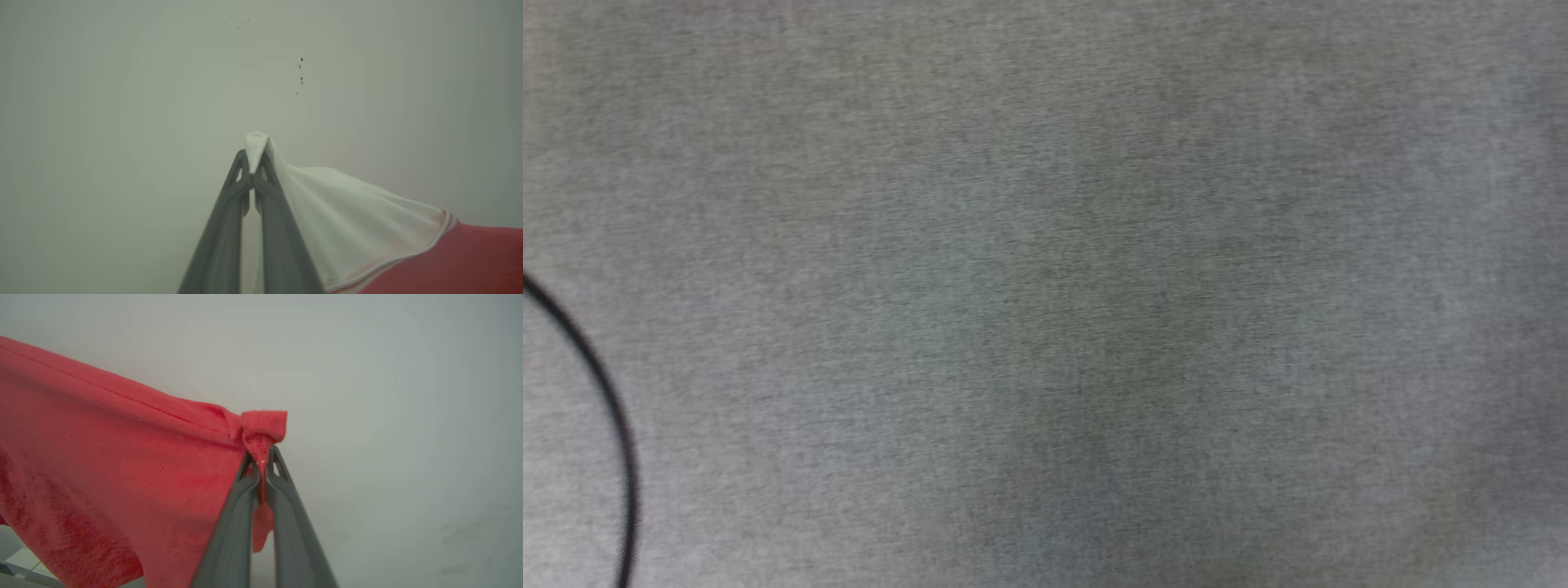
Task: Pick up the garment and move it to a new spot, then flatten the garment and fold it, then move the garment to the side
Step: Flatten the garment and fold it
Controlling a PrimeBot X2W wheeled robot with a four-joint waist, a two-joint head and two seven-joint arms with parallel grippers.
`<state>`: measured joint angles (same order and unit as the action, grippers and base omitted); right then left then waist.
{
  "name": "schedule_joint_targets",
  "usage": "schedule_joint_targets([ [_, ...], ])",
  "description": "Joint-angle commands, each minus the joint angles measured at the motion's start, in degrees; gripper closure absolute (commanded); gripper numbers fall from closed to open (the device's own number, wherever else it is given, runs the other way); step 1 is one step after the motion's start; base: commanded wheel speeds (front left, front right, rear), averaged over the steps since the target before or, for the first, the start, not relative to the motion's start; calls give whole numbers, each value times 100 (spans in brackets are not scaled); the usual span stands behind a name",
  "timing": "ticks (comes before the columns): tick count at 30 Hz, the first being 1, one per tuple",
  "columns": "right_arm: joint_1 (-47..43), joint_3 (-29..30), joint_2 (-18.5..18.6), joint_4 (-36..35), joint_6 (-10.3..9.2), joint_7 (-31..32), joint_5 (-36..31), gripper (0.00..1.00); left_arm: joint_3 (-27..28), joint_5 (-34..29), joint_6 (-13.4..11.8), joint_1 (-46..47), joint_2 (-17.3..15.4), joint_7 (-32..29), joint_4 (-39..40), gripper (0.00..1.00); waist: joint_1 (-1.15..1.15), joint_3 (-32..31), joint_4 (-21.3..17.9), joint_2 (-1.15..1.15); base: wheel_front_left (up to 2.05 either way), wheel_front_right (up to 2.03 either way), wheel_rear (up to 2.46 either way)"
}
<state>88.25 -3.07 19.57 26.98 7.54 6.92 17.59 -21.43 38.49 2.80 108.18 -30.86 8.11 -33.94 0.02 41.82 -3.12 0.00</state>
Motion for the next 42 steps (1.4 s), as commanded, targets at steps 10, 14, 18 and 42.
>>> schedule_joint_targets([
  [10, -1564, -863, -59, 749, -8, -804, 160, 100, -290, 146, 350, -2504, 585, 693, -306, 100, -2, -583, 366, 0, 0, 0, 0],
  [14, -2296, -1058, 71, 745, -8, -896, 357, 100, -282, 94, 374, -3666, 635, 715, 26, 100, -2, -984, 439, 0, 0, 0, 0],
  [18, -3138, -1393, 211, 605, -8, -947, 611, 100, -382, 37, 414, -4934, 579, 718, 420, 100, -2, -1488, 483, 0, 0, 0, 0],
  [42, -7315, -1972, 1537, -934, -7, 265, 2196, 100, -1152, 930, -587, -10681, -1208, -965, 4005, 100, -2, -3489, 513, 0, 0, 0, 0],
])
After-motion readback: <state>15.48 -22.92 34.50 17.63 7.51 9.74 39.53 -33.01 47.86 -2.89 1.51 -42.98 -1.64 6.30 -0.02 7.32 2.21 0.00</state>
